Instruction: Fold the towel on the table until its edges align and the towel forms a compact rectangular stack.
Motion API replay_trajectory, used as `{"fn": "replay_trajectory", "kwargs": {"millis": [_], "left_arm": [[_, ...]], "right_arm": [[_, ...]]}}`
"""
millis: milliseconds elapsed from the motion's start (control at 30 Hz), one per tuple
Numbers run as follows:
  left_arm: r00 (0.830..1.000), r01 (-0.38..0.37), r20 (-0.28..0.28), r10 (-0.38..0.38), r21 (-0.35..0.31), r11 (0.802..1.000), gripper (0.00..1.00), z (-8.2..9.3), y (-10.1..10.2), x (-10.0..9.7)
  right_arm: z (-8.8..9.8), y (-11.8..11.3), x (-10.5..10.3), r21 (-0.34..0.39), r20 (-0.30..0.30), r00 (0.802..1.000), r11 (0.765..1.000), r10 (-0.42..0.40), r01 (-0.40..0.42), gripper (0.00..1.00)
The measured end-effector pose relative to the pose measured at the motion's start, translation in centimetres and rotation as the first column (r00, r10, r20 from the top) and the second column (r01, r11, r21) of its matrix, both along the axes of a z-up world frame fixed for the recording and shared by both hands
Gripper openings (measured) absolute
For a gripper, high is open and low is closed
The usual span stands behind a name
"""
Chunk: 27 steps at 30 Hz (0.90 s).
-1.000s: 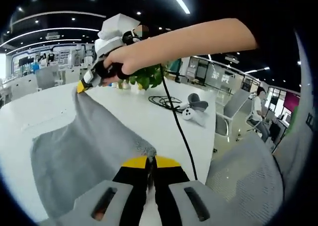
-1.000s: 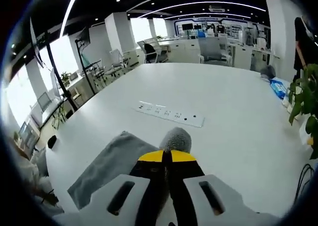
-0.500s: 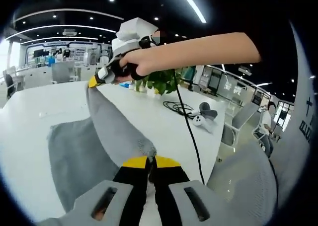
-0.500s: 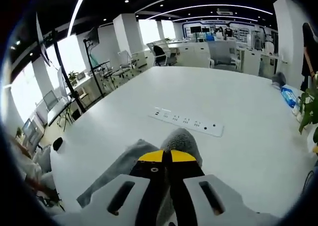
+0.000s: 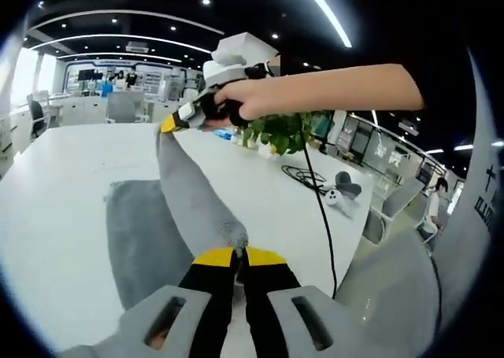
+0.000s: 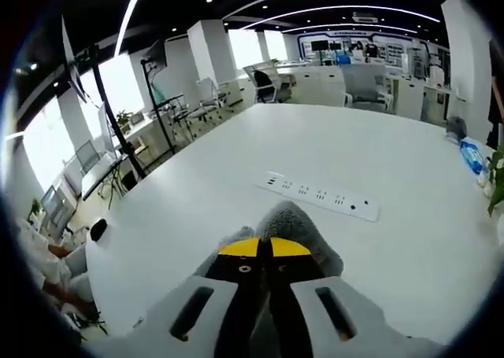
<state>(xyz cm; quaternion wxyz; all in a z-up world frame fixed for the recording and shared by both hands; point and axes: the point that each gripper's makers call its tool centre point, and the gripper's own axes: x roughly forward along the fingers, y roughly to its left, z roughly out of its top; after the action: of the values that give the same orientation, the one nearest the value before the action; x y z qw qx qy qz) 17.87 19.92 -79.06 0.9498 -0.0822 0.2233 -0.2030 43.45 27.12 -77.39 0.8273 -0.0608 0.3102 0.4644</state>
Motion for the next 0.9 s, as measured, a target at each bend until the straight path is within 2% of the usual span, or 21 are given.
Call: {"fn": "replay_trajectory", "kwargs": {"millis": [367,733,900], "left_arm": [[0.997,-0.074,-0.037,0.073,-0.017,0.997,0.04,-1.3,2.5,-1.2],[0.985,-0.145,-0.095,0.142,-0.024,0.989,0.04,-3.7,5.1,-2.5],[0.979,-0.178,-0.117,0.169,-0.067,0.982,0.04,-4.7,5.8,-2.6]], "right_arm": [[-0.9,2.8,-1.0,-0.009,-0.002,0.999,0.999,0.033,-0.033,0.0],[-3.3,5.0,-1.9,-0.038,-0.035,0.998,0.998,0.053,-0.055,0.0],[-4.5,5.7,-1.9,-0.052,-0.043,0.997,0.997,0.06,-0.062,0.0]]}}
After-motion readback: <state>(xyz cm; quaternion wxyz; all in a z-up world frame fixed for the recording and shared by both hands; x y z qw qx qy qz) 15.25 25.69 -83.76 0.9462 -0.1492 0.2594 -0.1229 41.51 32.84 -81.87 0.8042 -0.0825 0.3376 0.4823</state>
